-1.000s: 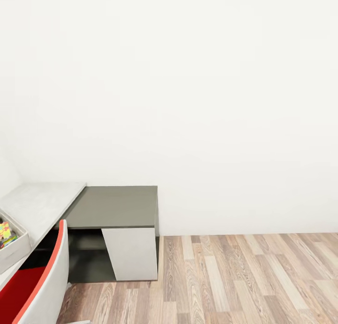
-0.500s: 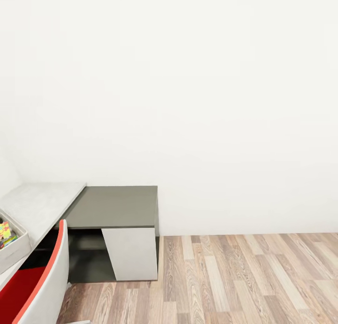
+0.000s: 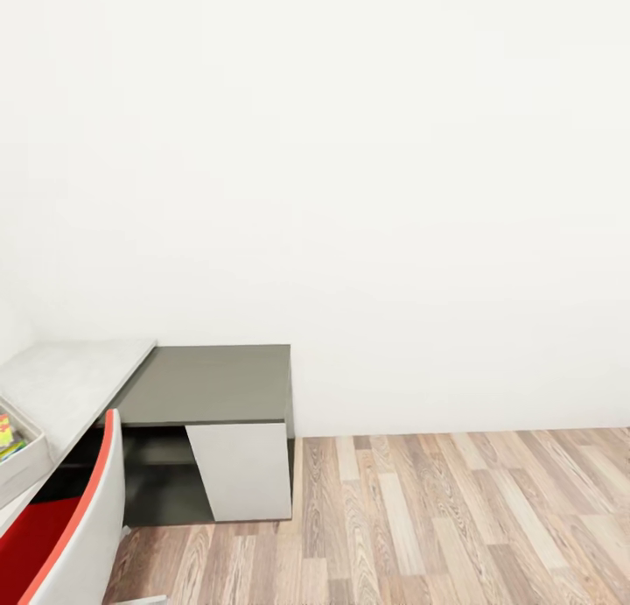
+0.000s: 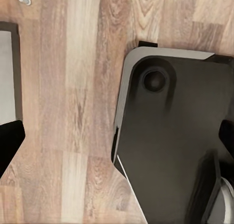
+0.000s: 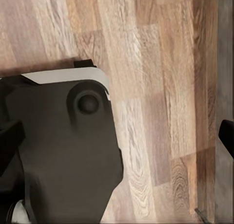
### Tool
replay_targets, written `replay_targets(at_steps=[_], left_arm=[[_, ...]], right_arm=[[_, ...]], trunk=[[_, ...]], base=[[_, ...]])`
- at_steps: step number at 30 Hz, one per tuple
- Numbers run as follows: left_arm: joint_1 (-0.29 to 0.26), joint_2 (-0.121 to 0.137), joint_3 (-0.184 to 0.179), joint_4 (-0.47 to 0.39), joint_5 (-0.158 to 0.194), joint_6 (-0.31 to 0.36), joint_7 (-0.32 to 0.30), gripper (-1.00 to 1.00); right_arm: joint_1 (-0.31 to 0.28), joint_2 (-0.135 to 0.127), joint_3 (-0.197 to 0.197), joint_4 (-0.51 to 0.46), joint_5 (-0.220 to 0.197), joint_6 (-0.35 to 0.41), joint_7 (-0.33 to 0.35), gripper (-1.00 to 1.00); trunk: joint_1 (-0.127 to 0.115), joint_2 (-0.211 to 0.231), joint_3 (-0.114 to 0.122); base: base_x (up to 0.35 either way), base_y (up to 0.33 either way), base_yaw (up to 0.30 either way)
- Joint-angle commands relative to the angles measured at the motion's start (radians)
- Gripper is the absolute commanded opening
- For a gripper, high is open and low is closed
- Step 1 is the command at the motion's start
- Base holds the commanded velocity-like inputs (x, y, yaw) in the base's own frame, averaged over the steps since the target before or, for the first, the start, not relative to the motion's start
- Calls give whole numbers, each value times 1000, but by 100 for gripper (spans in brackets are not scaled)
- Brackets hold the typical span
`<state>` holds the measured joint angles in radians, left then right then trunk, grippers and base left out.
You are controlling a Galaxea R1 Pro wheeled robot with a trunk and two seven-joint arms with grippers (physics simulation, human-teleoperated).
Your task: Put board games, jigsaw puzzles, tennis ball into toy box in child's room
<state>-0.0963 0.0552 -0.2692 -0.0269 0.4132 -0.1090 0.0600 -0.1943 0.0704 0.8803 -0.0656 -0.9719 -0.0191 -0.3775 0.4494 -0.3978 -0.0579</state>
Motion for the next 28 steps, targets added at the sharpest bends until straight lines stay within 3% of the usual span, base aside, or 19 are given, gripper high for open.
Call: replay_targets(at_steps=[1, 11, 16, 20, 22, 24, 28], left_arm=[[0, -2, -5, -5, 6, -5, 3, 100], [0, -12, -4, -7, 9, -6, 3, 100], [0, -9, -7, -7, 6, -7, 3, 100], [0, -10, -5, -7, 5, -8, 3, 100], [0, -12, -4, -7, 5, -8, 3, 100], [0, -14, -3, -7, 7, -8, 3, 100], [0, -14, -3, -7, 5, -8, 3, 100]], right_arm=[[-1, -1, 7, 5, -12, -4, -4, 100], [0, -6, 4, 13, -13, -5, -7, 100], [10, 9, 1, 17, -25, -9, -5, 100], [19, 6, -1, 17, -25, -18, -3, 100], [21, -5, -2, 18, -24, -20, -4, 100], [23, -38, 0, 20, -24, -21, -4, 100], [24, -71, 1, 22, -26, -22, -4, 100]], trunk=[[1, -2, -3], [1, -2, -5], [1, -2, -5], [1, -2, -5], [1, -2, -5], [1, -2, -5], [1, -2, -5]], base=[[0, 0, -27], [0, 0, -6], [0, 0, 0], [0, 0, 0], [0, 0, 0], [0, 0, 0], [0, 0, 0]])
